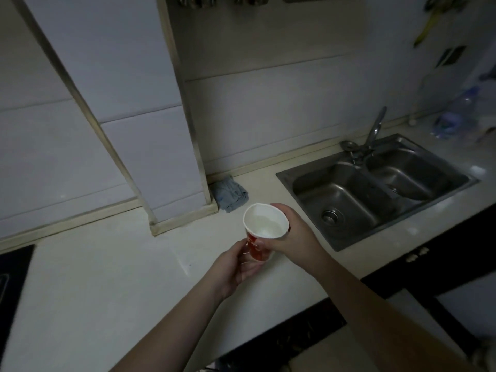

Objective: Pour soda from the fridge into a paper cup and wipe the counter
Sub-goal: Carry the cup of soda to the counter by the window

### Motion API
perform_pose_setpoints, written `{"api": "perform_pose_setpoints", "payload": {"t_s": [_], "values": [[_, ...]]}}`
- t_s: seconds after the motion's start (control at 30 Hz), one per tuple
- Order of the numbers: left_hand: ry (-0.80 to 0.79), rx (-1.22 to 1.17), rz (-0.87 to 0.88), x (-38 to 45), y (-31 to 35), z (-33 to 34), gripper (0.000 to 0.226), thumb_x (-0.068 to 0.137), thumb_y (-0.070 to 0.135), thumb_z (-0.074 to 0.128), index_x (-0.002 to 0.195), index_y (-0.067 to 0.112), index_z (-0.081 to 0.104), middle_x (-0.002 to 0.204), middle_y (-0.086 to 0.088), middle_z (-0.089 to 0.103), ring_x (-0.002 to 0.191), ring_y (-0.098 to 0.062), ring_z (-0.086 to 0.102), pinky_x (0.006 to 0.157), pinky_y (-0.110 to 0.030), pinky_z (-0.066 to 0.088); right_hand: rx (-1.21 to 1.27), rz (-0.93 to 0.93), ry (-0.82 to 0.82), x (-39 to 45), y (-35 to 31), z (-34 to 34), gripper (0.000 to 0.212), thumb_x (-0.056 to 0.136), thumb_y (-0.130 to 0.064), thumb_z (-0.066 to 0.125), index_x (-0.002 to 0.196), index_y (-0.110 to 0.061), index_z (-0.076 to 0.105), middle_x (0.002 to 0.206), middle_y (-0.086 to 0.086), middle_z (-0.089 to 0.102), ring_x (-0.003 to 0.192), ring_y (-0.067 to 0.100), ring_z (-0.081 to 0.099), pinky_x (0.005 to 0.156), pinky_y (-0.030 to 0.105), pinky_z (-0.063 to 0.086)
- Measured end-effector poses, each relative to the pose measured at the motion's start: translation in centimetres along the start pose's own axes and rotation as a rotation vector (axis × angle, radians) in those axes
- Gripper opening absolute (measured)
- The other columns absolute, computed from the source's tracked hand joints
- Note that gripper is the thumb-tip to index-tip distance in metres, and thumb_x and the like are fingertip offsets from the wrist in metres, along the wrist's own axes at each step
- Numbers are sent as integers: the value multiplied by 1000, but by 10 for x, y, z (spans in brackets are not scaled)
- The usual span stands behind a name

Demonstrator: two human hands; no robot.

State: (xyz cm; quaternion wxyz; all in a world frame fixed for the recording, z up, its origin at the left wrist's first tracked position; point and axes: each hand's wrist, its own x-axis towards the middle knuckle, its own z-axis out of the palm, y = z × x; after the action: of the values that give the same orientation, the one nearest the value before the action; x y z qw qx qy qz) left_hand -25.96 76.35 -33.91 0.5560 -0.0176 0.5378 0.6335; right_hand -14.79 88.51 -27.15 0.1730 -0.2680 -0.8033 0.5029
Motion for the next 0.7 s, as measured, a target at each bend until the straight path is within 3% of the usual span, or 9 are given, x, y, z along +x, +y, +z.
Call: {"api": "perform_pose_setpoints", "payload": {"t_s": [0.33, 0.53, 0.7], "values": [[-207, 153, -81, 1, -20, 70, 35, 97, 32, 50, 113, 3, 63, 101, -19, 72, 83, -23, 72, 75, -29, 60, 110, 122, 216, -53, 17, -65, 81, 64, -33, 86, 133, -32, 44, 123, -14, 54, 117, 10, 51, 99, 45, 48], [-302, 237, -119, 9, -43, 139, 42, 97, 32, 51, 120, -1, 61, 105, -22, 70, 89, -26, 71, 80, -31, 59, 188, 139, 360, -88, 41, -125, 82, 55, -43, 86, 127, -39, 48, 122, -14, 59, 115, 8, 55, 96, 43, 50], [-349, 285, -144, 16, -72, 214, 41, 95, 35, 54, 116, 1, 62, 103, -21, 71, 87, -26, 72, 73, -29, 60, 243, 129, 489, -115, 70, -186, 79, 54, -39, 89, 124, -37, 52, 121, -11, 62, 114, 6, 57, 98, 40, 50]]}}
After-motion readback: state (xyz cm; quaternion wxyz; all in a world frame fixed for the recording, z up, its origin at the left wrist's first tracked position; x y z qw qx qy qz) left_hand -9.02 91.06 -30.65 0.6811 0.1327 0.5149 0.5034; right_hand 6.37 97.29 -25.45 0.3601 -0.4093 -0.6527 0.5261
